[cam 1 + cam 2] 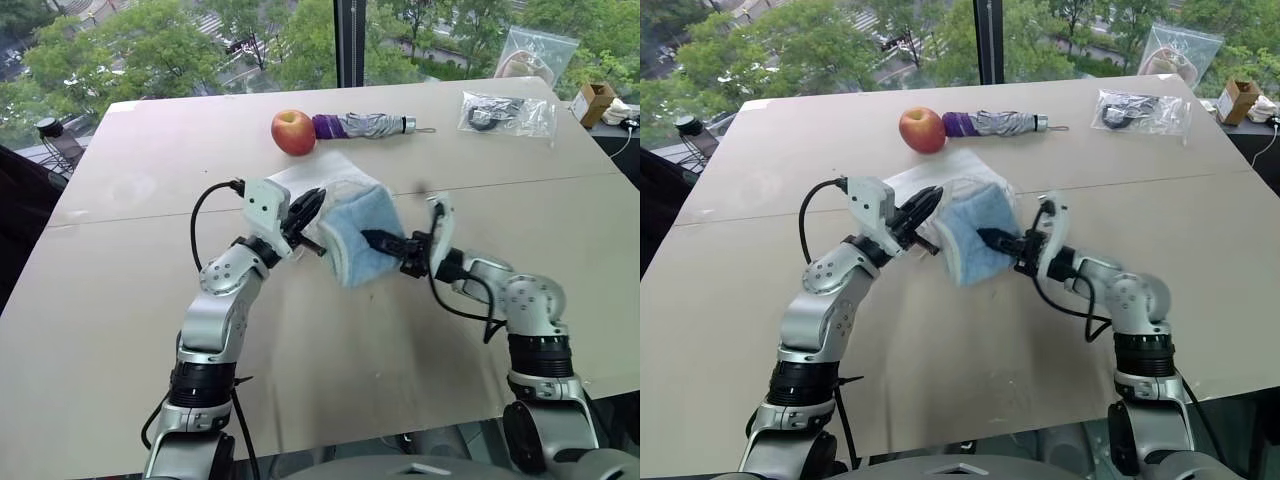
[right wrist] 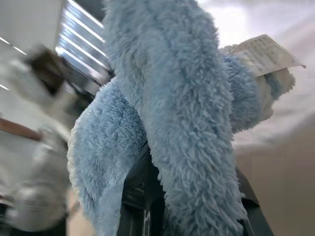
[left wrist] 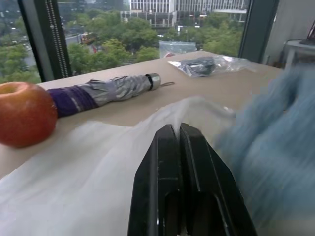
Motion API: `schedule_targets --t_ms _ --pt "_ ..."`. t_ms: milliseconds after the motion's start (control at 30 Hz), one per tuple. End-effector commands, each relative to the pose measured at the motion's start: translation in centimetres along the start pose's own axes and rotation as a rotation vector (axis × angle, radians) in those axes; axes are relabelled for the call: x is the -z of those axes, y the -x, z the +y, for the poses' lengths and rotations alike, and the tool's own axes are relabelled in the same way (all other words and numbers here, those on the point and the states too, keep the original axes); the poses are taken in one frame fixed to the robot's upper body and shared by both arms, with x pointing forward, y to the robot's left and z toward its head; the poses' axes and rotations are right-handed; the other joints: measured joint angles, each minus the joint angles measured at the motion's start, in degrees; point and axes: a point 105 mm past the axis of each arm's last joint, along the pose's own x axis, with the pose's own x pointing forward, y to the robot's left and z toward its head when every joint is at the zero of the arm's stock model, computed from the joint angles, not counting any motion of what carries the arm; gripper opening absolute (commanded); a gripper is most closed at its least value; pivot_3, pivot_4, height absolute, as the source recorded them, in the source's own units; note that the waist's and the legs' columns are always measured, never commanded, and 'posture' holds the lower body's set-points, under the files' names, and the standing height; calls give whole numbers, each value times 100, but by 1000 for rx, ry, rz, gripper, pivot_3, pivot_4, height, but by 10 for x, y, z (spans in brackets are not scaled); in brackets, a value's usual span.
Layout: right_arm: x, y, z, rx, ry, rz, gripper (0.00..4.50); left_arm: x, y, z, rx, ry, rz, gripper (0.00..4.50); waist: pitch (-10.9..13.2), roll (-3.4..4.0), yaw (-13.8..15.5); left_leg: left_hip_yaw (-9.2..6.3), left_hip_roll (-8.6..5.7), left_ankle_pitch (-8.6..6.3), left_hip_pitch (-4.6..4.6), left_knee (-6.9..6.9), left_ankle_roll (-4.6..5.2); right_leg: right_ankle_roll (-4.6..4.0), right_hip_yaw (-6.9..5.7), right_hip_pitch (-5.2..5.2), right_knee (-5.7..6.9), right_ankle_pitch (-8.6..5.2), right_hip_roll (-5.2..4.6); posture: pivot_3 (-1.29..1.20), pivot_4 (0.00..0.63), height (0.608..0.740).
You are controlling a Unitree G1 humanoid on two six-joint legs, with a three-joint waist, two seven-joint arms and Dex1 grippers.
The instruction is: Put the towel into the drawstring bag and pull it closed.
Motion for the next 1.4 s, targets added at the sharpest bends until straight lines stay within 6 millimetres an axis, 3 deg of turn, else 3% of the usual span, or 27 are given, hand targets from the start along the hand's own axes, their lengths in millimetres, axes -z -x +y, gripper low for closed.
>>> schedule_targets --t_ms 33,333,467,567,800,933,1067,1267,1400 --pt "-3 -10 9 -27 123 9 44 -21 -2 -11 47 -1 -65 0 0 0 0 0 0 0 -1 0 0 0 0 -1 0 0 0 0 150 740" --pt "-8 -34 19 -65 130 -10 44 -14 10 -40 226 38 -7 0 0 1 -7 1 2 0 2 0 -1 -1 6 -1 6 0 6 0 150 740" --pt "-44 -42 9 2 -134 -231 44 -7 20 -48 265 60 32 0 9 15 -31 3 7 0 5 0 -2 -7 13 -3 8 4 10 0 150 740" --pt "-69 -41 18 -71 -353 -404 44 -1 18 -44 232 63 48 0 11 19 15 3 6 2 1 -1 -5 -10 20 -18 22 5 13 0 150 740" --pt "-87 -49 36 -182 -739 -550 44 2 4 -46 227 59 46 0 17 30 -17 2 4 1 0 -4 -3 -12 24 -21 31 5 15 0 150 740" --pt "-77 -56 31 -42 -667 -503 1322 -5 -2 -46 232 69 15 0 18 33 -108 13 9 1 7 -18 -3 -13 34 -32 44 4 19 0 150 740" --pt "-61 -51 11 92 -521 -441 3123 -9 -5 -33 165 70 -9 0 18 33 -165 37 10 2 3 -18 -3 -12 59 -55 65 4 20 0 150 740" --pt "-27 -28 -6 205 -72 -200 3123 -21 -10 0 2 125 -78 0 16 33 -114 36 11 1 -3 -7 -1 -12 59 -56 68 5 26 0 150 740" --pt "-22 -19 6 135 103 -150 3123 -23 -12 5 -31 146 -92 0 15 32 -122 35 5 2 -20 22 -2 -8 57 -56 65 6 21 0 150 740"
